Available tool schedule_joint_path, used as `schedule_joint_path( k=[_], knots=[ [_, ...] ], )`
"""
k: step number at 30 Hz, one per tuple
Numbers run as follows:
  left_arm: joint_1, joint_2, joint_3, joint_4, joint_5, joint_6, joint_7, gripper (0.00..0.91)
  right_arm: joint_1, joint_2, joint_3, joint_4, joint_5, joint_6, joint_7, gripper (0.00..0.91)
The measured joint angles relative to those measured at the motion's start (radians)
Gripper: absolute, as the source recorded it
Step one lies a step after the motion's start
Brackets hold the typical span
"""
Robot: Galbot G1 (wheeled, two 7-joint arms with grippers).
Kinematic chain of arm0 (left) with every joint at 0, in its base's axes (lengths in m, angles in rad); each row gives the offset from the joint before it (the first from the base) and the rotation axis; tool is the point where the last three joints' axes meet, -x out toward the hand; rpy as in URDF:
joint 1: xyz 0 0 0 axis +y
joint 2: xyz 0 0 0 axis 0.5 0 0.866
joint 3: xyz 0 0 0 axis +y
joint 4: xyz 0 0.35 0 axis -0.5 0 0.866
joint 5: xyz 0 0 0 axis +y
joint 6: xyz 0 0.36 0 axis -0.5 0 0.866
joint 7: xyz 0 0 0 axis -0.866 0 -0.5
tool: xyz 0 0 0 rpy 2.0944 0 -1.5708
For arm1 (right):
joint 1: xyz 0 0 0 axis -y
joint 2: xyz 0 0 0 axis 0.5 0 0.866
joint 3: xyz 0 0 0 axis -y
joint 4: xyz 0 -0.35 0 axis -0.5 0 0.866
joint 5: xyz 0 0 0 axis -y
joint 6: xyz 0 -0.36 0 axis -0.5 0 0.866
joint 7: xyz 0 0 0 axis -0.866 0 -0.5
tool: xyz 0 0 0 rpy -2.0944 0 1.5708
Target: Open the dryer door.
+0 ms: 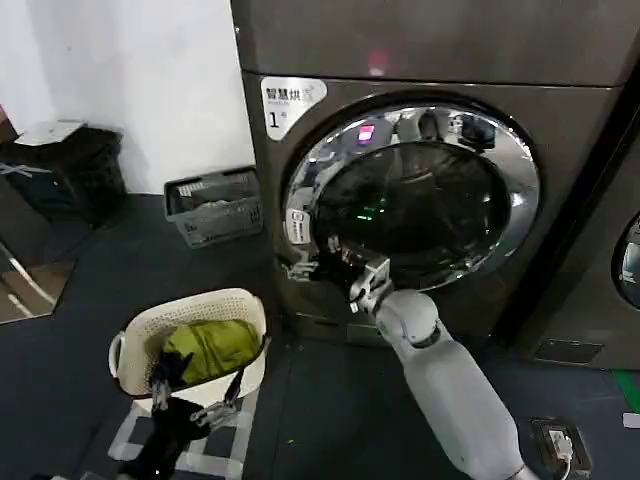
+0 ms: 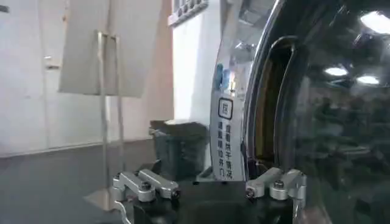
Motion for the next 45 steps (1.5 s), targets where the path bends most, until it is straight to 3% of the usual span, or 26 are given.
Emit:
schedule_joint_path(
  k=[22, 36, 45],
  knots=[
    [-0.029, 0.023, -0.064, -0.009, -0.05, 0.016, 0.001, 0.907, -0.042, -0.067, 0.061, 0.015, 0.086, 0.059, -0.275, 0.907],
    [-0.126, 0.097, -0.133, 0.025, -0.206, 0.042, -0.036, 0.907, -0.073, -0.124, 0.082, 0.015, 0.078, 0.122, -0.445, 0.907],
    [-0.202, 0.182, -0.148, 0.073, -0.344, -0.004, -0.056, 0.907, -0.102, -0.161, 0.109, 0.031, 0.086, 0.141, -0.565, 0.907]
  ],
)
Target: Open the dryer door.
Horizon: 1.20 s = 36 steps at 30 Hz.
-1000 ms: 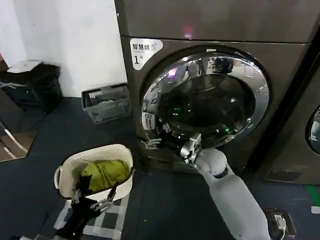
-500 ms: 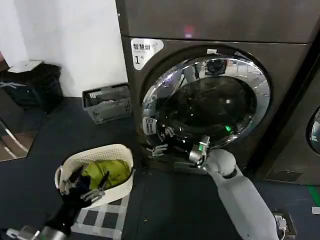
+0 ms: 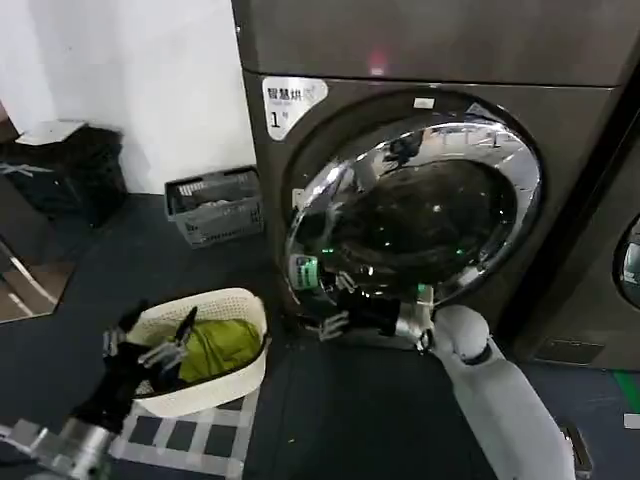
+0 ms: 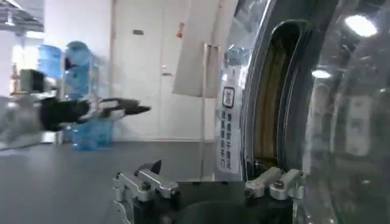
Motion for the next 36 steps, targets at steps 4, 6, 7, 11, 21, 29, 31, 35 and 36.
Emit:
schedule_joint_path(
  k=[4, 6, 7, 11, 21, 29, 31, 35, 36],
  knots=[
    [-0.029, 0.054, 0.008, 0.024, -0.071, -0.044, -0.015, 0.907, -0.009, -0.022, 0.013, 0.006, 0.012, 0.005, -0.062, 0.907],
    [-0.043, 0.091, 0.017, 0.033, -0.114, -0.056, -0.024, 0.907, -0.016, -0.032, 0.021, 0.01, 0.012, 0.006, -0.094, 0.907],
    [-0.052, 0.111, 0.022, 0.039, -0.136, -0.056, -0.031, 0.907, -0.019, -0.035, 0.024, 0.011, 0.013, 0.006, -0.105, 0.907],
    [-0.088, 0.183, 0.045, 0.061, -0.18, -0.066, -0.037, 0.907, -0.031, -0.052, 0.036, 0.017, 0.027, 0.008, -0.144, 0.907],
    [-0.192, 0.34, 0.108, 0.139, -0.283, -0.078, -0.034, 0.907, -0.052, -0.089, 0.073, 0.034, 0.056, 0.005, -0.254, 0.907],
    [-0.288, 0.464, 0.181, 0.202, -0.353, -0.093, -0.033, 0.907, -0.074, -0.113, 0.095, 0.041, 0.058, 0.02, -0.337, 0.907],
    [-0.302, 0.484, 0.204, 0.209, -0.354, -0.096, -0.032, 0.907, -0.081, -0.119, 0.102, 0.046, 0.058, 0.02, -0.366, 0.907],
    [-0.332, 0.513, 0.254, 0.234, -0.345, -0.102, -0.032, 0.907, -0.091, -0.128, 0.116, 0.05, 0.058, 0.021, -0.397, 0.907],
    [-0.339, 0.518, 0.265, 0.239, -0.345, -0.104, -0.031, 0.907, -0.092, -0.13, 0.12, 0.048, 0.059, 0.021, -0.404, 0.907]
  ],
)
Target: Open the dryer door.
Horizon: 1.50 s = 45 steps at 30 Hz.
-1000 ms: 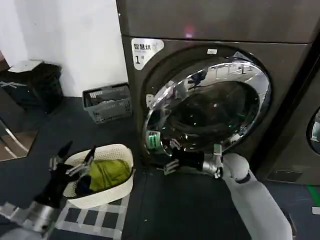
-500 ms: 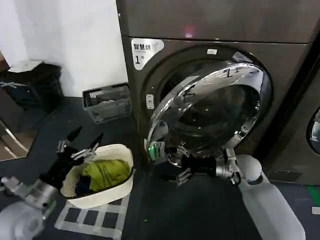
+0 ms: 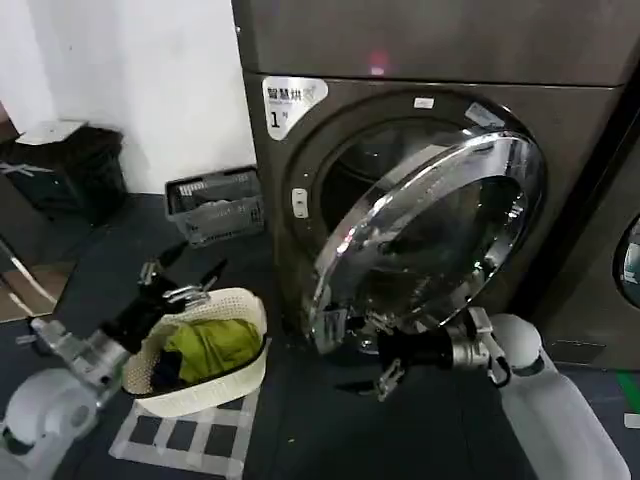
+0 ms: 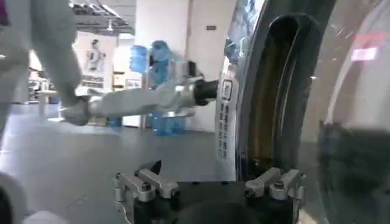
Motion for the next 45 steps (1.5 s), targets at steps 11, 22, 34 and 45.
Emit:
schedule_joint_path(
  k=[11, 22, 34, 45],
  knots=[
    [-0.115, 0.086, 0.188, 0.054, -0.046, -0.028, 0.008, 0.907, -0.03, -0.03, 0.054, -0.006, 0.028, -0.002, -0.036, 0.907],
    [-0.294, 0.106, 0.372, 0.111, -0.086, -0.01, 0.02, 0.907, -0.106, -0.05, 0.163, 0.026, 0.066, 0.001, -0.034, 0.907],
    [-0.554, 0.049, 0.61, 0.215, -0.127, -0.006, 0.022, 0.907, -0.265, -0.046, 0.36, 0.043, 0.062, 0.01, -0.018, 0.907],
    [-0.724, -0.034, 0.781, 0.303, -0.145, 0.003, 0.069, 0.907, -0.358, -0.047, 0.593, 0.001, 0.032, 0.02, -0.015, 0.907]
  ],
)
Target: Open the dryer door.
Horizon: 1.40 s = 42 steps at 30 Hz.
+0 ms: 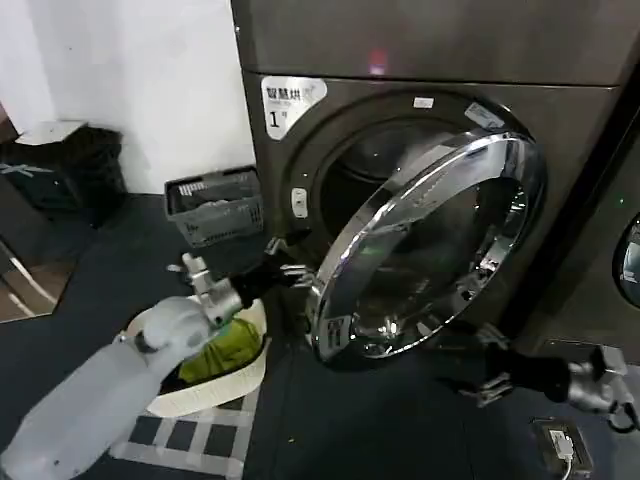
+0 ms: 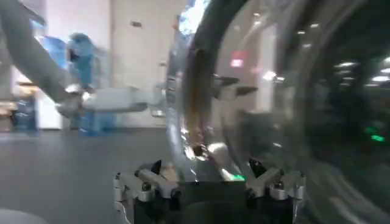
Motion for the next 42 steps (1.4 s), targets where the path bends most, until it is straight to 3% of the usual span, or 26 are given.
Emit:
schedule_joint_path(
  k=[9, 14, 18, 31, 42],
  knots=[
    [-0.088, -0.039, 0.086, 0.035, -0.028, 0.013, 0.049, 0.907, -0.055, -0.001, 0.166, -0.03, -0.027, 0.01, -0.009, 0.907],
    [-0.113, -0.045, 0.121, 0.036, -0.037, 0.016, 0.067, 0.907, -0.081, -0.004, 0.246, -0.053, -0.11, 0.038, -0.012, 0.907],
    [-0.12, -0.045, 0.137, 0.033, -0.038, 0.019, 0.079, 0.907, -0.093, 0.005, 0.303, -0.068, -0.113, 0.04, 0.009, 0.907],
    [-0.133, -0.063, 0.205, 0.002, -0.026, 0.019, 0.103, 0.907, -0.152, 0.067, 0.528, -0.068, -0.026, 0.039, 0.23, 0.907],
    [-0.159, -0.095, 0.277, -0.006, -0.029, 0.01, 0.11, 0.907, -0.2, 0.115, 0.664, -0.012, 0.088, 0.01, 0.599, 0.907]
  ],
)
